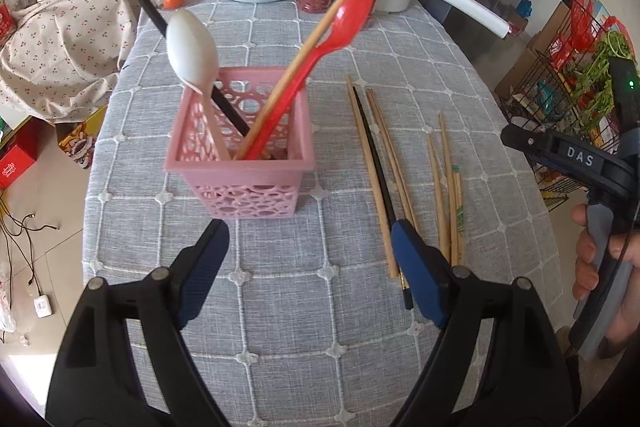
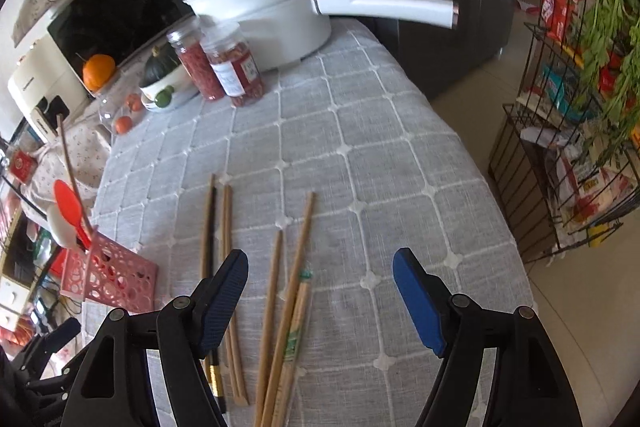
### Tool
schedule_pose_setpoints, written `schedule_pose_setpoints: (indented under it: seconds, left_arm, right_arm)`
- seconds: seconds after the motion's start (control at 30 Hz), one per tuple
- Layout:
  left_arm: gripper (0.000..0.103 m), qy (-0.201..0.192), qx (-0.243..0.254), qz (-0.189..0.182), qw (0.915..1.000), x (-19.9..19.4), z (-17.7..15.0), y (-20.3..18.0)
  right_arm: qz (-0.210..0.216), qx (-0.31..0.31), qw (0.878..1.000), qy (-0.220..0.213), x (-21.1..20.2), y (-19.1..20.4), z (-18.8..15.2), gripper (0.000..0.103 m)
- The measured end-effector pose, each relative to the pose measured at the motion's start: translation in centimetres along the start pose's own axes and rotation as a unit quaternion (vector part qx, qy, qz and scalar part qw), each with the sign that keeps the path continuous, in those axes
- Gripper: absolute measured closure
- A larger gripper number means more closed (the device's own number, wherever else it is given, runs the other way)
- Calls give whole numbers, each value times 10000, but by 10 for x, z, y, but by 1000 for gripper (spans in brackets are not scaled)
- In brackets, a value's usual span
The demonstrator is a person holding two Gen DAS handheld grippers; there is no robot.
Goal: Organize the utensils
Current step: 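Grasp a wooden chopstick with the right tool while the left tool grasps another, lift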
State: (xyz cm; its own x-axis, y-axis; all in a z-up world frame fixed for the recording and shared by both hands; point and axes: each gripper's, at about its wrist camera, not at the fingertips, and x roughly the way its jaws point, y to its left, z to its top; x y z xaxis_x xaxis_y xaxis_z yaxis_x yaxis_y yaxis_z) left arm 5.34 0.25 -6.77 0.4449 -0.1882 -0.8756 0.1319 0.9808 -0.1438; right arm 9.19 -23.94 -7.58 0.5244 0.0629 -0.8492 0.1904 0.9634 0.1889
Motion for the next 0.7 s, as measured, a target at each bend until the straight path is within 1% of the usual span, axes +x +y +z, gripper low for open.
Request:
schedule_pose_setpoints:
  seconds: [0.07,0.2,0.27,0.4,0.47,0.53,0.57,0.63,0.67,0.7]
  left_arm:
    - [20,94,49,-25,9999,4,-1,-7]
    - [20,248,68,-87,9996,10,-3,-14]
    - [20,285,92,-106,9995,13,-3,-16]
    - [20,336,146,-108,9993,17,-3,-20]
    - [20,367,164,-110,9991,19,-3,-22]
    - [20,389,182,-112,9990,21,-3,-23]
    - [20,396,190,-112,9990,22,-3,-23]
    - [20,404,198,-120,9989,23,-3,-24]
    - [20,404,203,-124,9989,23,-2,-25]
    - [20,401,213,-125,9989,23,-2,-26]
  right_arm:
    - [-21,94,9997,215,11,-6,-1,27]
    - [-185,53,9991,382,29,-9,3,27]
    - [-189,6,9989,438,38,-7,7,27]
    - [-134,-88,9973,716,61,1,11,28]
    - [-166,-140,9958,890,74,7,11,31]
    - [-211,-173,9945,1007,84,12,11,40]
    - [-237,-189,9940,1047,88,14,11,42]
    - [-314,-234,9934,1075,95,18,12,49]
    - [-386,-270,9936,1027,96,20,12,50]
    - [-456,-323,9936,986,97,22,13,53]
